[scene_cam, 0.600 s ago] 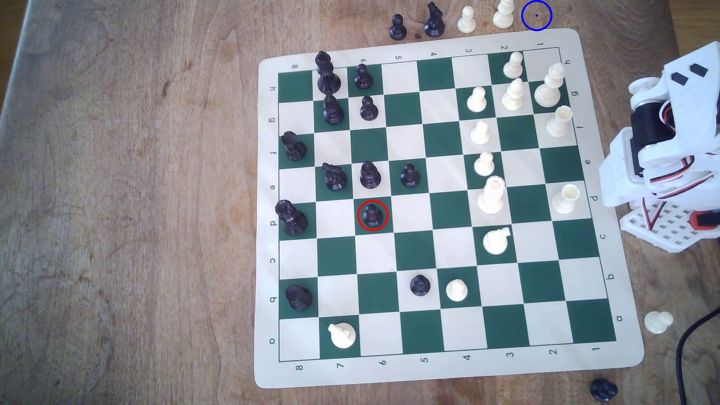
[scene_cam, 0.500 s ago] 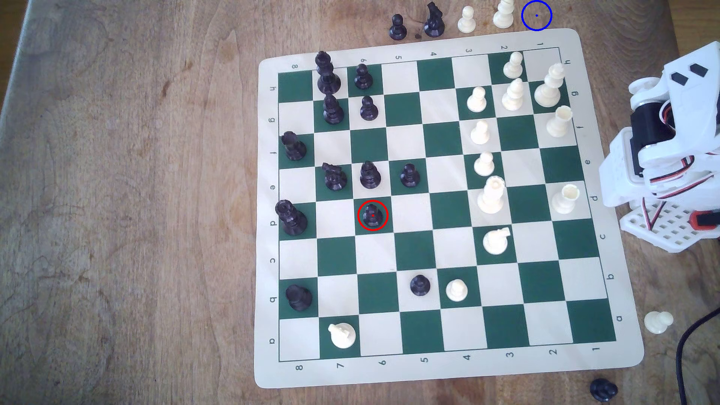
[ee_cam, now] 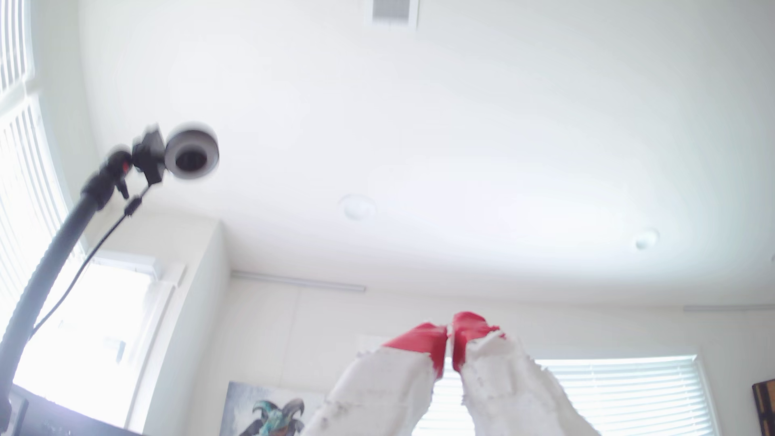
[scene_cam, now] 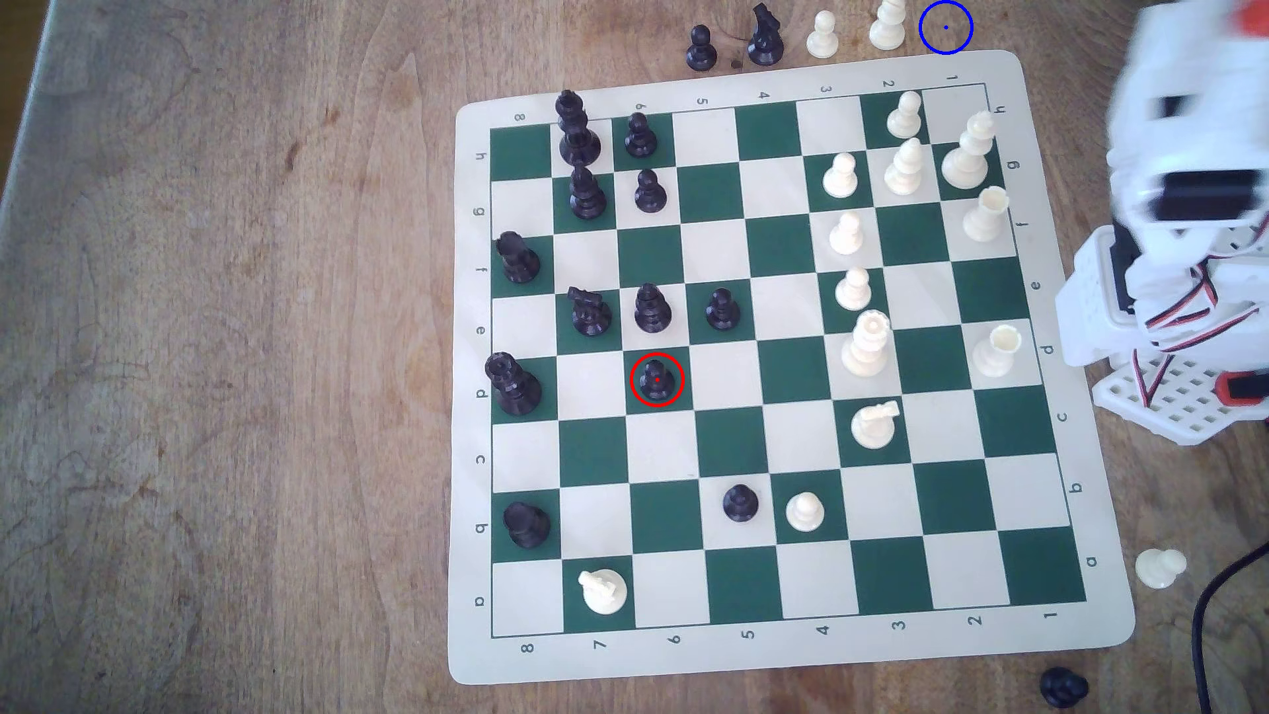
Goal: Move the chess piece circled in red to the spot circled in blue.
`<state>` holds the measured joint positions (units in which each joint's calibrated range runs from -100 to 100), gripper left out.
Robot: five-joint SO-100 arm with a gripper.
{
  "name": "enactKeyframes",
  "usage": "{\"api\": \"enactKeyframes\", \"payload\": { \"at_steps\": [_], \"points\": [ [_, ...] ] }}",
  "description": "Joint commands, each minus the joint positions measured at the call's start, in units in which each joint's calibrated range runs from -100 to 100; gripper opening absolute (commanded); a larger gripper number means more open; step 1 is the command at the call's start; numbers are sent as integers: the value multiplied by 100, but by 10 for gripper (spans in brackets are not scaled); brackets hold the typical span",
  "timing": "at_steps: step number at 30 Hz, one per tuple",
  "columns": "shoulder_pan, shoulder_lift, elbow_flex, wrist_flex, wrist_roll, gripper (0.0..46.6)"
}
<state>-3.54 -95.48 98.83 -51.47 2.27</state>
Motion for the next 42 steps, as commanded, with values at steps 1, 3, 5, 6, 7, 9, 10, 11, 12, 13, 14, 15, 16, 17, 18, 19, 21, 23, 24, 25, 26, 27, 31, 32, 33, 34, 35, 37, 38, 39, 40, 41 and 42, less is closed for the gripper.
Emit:
{"api": "enactKeyframes", "payload": {
  "at_steps": [1, 3, 5, 6, 7, 9, 10, 11, 12, 13, 14, 15, 16, 17, 18, 19, 21, 23, 24, 25, 26, 27, 31, 32, 33, 34, 35, 37, 38, 39, 40, 41, 42],
  "points": [
    [14, -28, -463, 2011, -10, 2],
    [-88, -28, -662, 2453, -20, 2],
    [-104, -28, -853, 3018, -20, 2],
    [-80, -28, -916, 3362, -15, 2],
    [-64, -28, -961, 3706, -20, 2],
    [-2, -28, -1170, 4779, -20, 2],
    [29, -28, -1242, 5049, -20, 2],
    [53, -20, -1324, 5336, -10, 2],
    [100, 23, -1424, 5647, 0, 2],
    [241, 116, -1587, 6261, -24, 2],
    [280, 176, -1678, 6523, -29, 2],
    [287, 312, -1805, 6785, -29, 2],
    [287, 464, -1941, 7031, -29, 2],
    [264, 702, -2104, 7269, 10, 2],
    [248, 889, -2258, 7482, 98, 2],
    [225, 1110, -2412, 7596, 361, 3],
    [131, 1772, -2838, 7809, 332, 39],
    [139, 2052, -2983, 7883, 352, 79],
    [147, 2205, -3101, 7973, 357, 91],
    [147, 2366, -3255, 8129, 357, 100],
    [139, 2824, -3708, 8497, 322, 109],
    [139, 3096, -3962, 8685, 298, 113],
    [37, 4335, -4960, 9333, 103, 116],
    [-2, 4531, -5059, 9406, 63, 114],
    [-49, 4683, -5132, 9431, 10, 114],
    [-72, 4845, -5213, 9455, -44, 114],
    [-127, 5108, -5368, 9464, -117, 114],
    [-166, 5362, -5540, 9455, -205, 115],
    [-174, 5473, -5612, 9455, -244, 116],
    [-174, 5761, -5848, 9554, -317, 120],
    [-166, 5906, -5975, 9627, -352, 123],
    [-158, 6067, -6102, 9693, -381, 128],
    [-143, 6245, -6238, 9791, -386, 131]
  ]
}}
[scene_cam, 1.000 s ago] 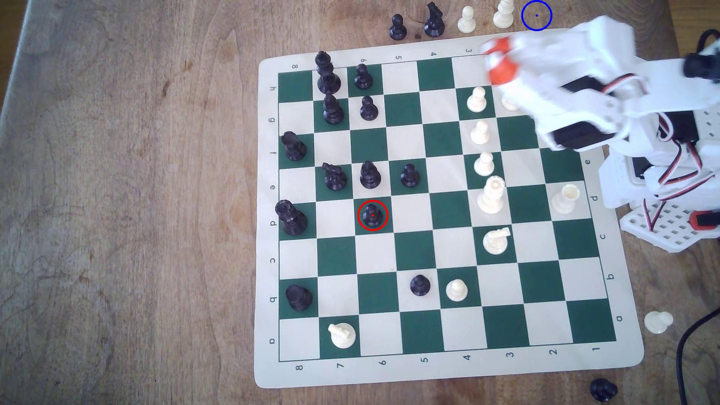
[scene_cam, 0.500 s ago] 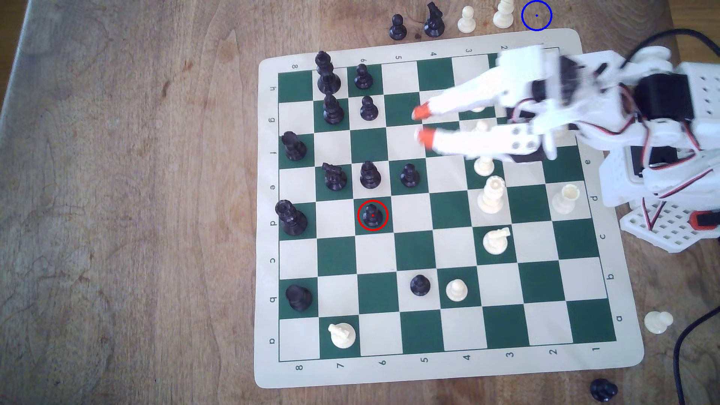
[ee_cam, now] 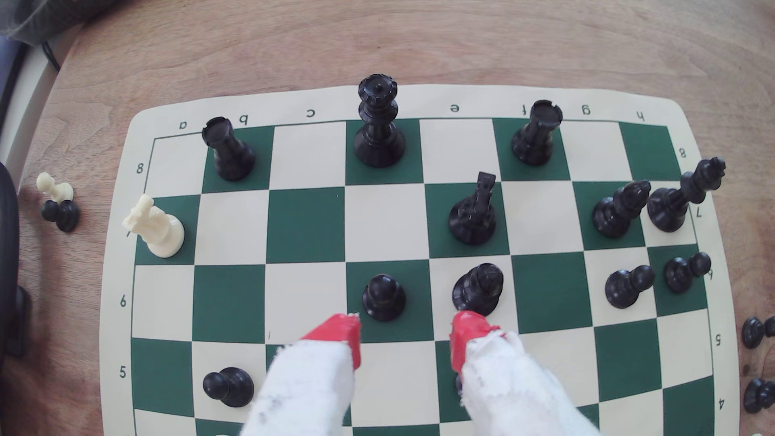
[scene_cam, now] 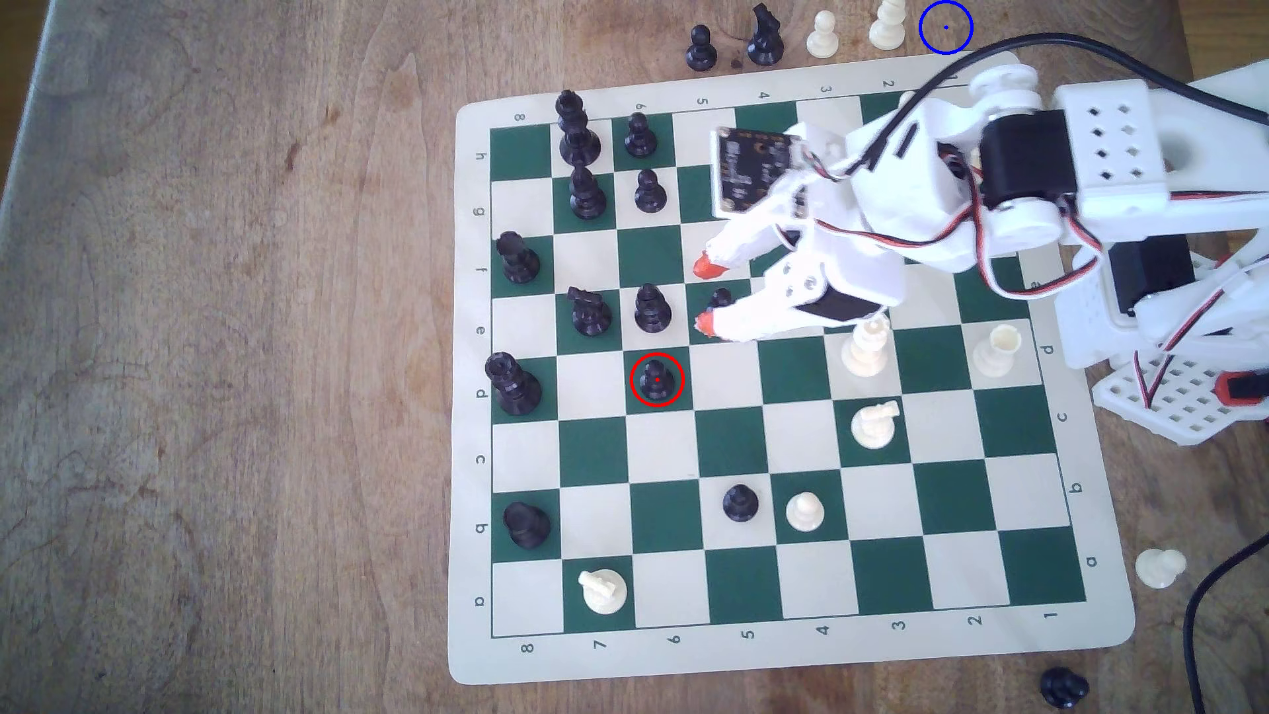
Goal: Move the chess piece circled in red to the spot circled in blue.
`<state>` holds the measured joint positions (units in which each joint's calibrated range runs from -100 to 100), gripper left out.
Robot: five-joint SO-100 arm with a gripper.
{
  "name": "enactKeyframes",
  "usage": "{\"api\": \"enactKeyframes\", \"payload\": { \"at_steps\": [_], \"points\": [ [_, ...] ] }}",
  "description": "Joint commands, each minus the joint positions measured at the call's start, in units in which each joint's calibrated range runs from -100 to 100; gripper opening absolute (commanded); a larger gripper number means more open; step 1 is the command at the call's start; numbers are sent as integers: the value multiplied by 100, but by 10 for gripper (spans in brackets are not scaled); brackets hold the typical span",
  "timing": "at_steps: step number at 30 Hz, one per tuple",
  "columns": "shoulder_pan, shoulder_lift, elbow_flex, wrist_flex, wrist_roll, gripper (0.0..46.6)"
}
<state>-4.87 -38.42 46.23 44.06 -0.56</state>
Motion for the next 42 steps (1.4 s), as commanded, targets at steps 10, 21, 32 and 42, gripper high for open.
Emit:
{"api": "enactKeyframes", "payload": {
  "at_steps": [10, 21, 32, 42],
  "points": [
    [92, 1830, -1377, 205, -210, 146],
    [-245, 2950, -2265, 393, -645, 152],
    [-159, 3468, -2510, 426, -542, 152],
    [-252, 3867, -2755, 180, -586, 136]
  ]
}}
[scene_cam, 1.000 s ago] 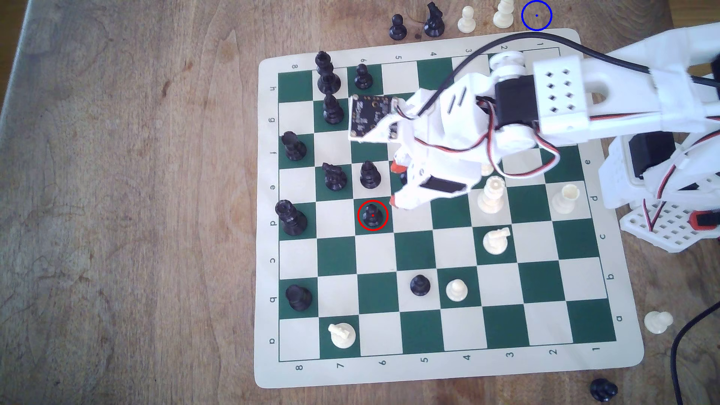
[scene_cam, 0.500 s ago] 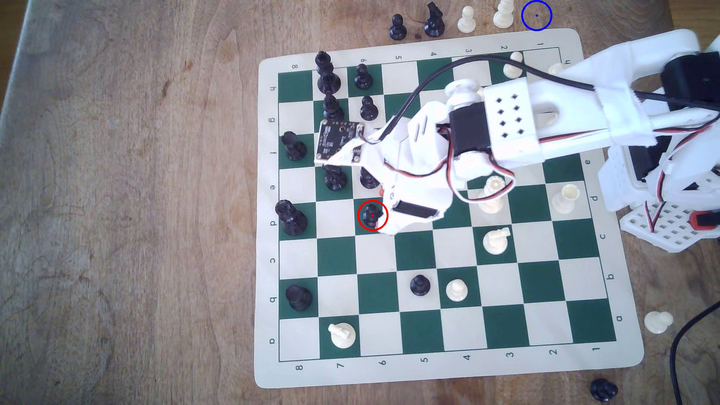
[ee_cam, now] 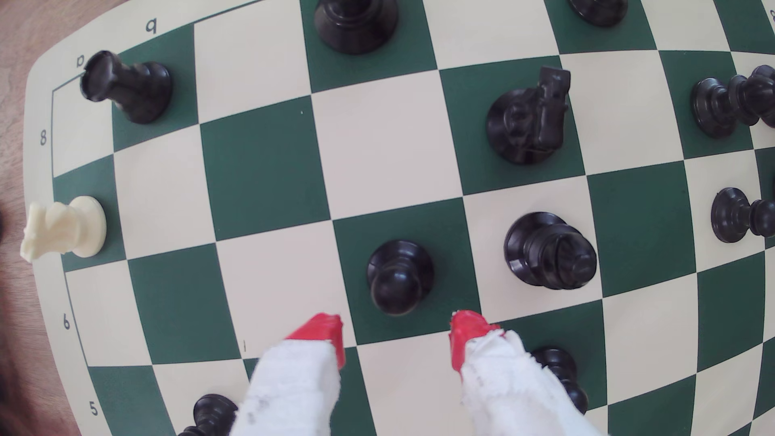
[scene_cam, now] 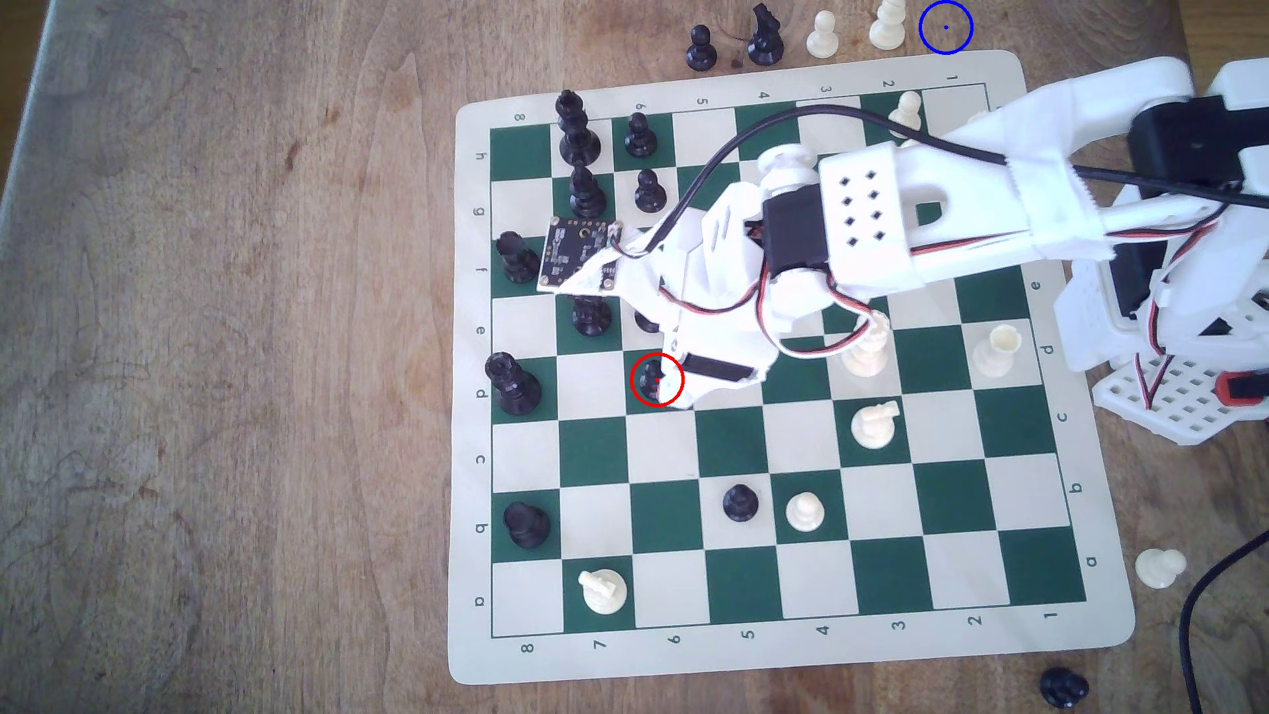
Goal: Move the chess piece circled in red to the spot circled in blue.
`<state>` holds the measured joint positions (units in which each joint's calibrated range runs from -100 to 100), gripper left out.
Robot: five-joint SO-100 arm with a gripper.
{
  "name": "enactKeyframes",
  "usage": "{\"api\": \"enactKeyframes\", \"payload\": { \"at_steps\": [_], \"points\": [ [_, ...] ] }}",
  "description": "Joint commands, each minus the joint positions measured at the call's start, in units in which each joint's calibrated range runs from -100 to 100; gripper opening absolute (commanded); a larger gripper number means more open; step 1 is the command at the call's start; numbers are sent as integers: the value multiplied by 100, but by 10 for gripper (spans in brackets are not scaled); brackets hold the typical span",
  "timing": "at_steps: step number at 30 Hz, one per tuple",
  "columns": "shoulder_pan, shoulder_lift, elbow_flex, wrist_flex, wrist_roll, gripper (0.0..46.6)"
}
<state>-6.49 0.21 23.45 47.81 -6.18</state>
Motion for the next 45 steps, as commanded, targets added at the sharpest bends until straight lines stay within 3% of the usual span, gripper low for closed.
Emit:
{"api": "enactKeyframes", "payload": {
  "at_steps": [1, 19, 29, 31, 38, 42, 45],
  "points": [
    [-98, 38, -478, -235, -24, 136],
    [-59, 361, -632, -637, -39, 116],
    [-82, 361, -632, -637, -49, 63],
    [-82, 361, -632, -637, -49, 6],
    [-129, 200, -650, -465, -88, 3],
    [-121, -420, -1203, 420, -132, 3],
    [371, -530, -2418, 1591, -171, 3]
  ]
}}
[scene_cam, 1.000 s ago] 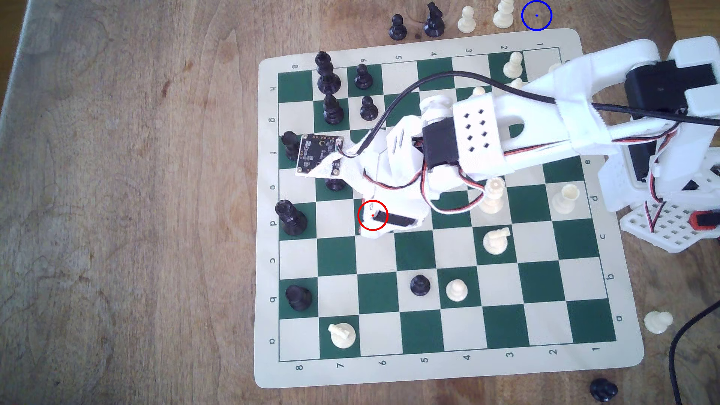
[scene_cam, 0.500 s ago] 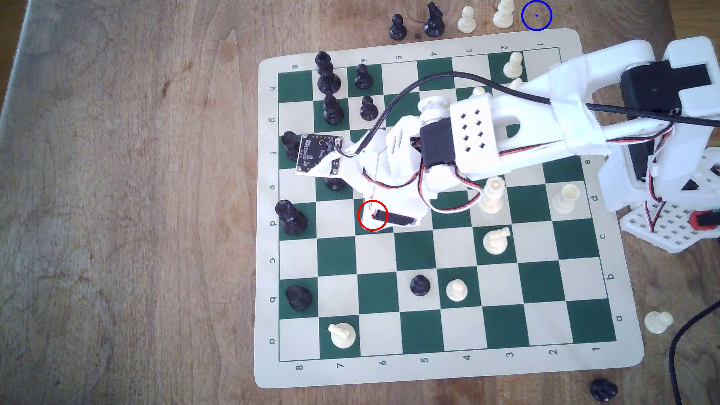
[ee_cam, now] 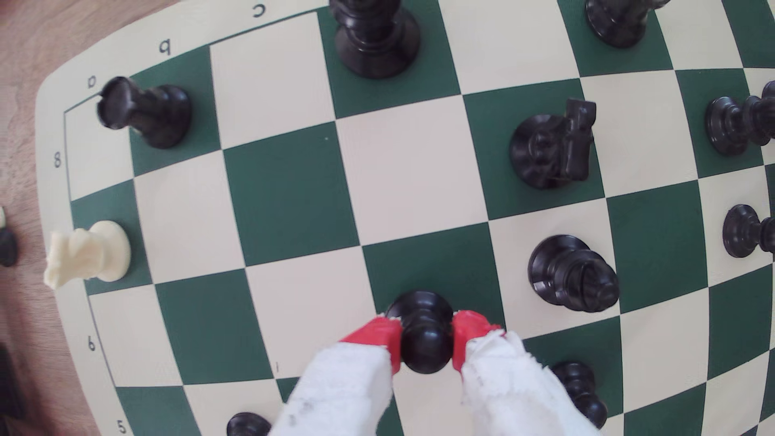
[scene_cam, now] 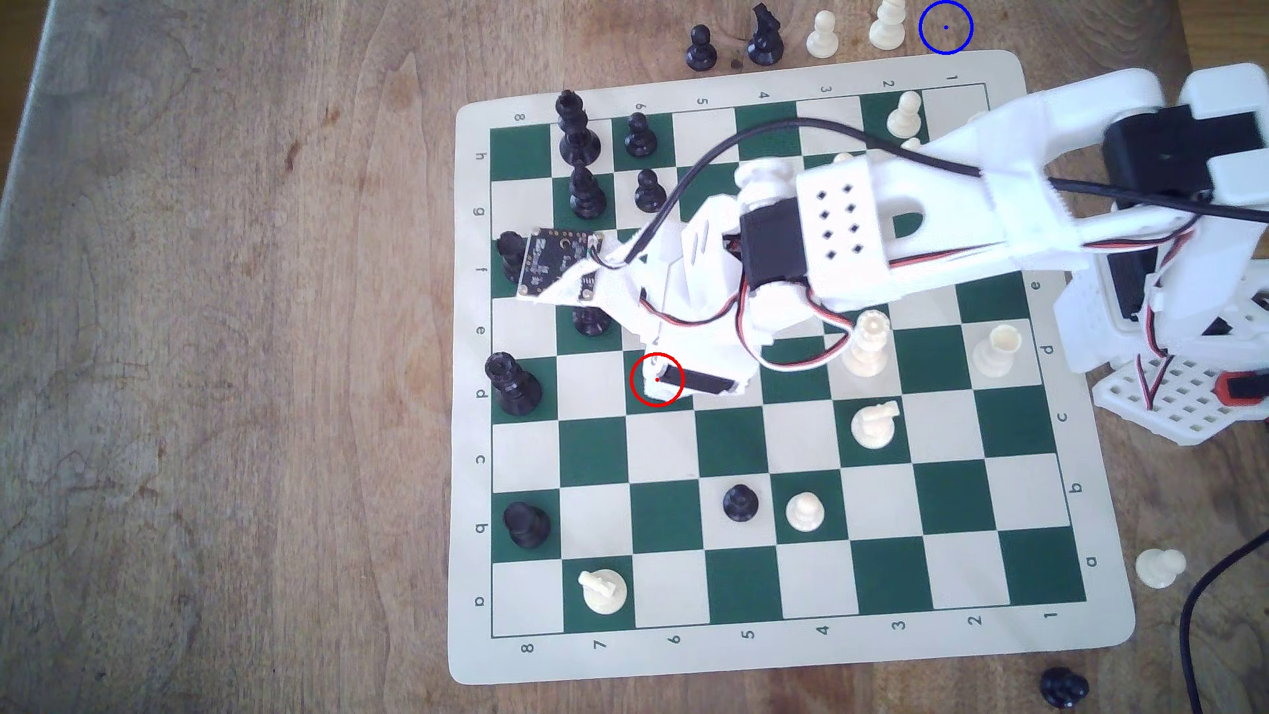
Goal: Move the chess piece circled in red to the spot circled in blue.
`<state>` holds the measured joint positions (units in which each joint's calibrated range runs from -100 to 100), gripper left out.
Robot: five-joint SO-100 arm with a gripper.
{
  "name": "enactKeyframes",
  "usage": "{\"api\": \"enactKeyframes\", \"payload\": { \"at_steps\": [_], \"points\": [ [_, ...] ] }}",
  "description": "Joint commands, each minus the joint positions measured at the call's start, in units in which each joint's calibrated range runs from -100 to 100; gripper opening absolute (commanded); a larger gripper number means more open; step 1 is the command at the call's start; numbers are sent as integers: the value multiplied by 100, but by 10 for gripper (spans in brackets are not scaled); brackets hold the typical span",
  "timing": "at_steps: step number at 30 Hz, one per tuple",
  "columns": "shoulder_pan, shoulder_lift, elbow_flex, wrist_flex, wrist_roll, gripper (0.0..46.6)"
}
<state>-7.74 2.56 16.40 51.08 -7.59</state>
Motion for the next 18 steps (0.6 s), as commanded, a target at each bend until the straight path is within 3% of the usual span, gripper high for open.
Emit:
{"api": "enactKeyframes", "payload": {
  "at_steps": [1, 10, 18],
  "points": [
    [669, -816, -1912, 1453, -24, 3],
    [2413, -2344, -1822, 2411, 127, 3],
    [4298, -4432, 436, 1829, 352, 3]
  ]
}}
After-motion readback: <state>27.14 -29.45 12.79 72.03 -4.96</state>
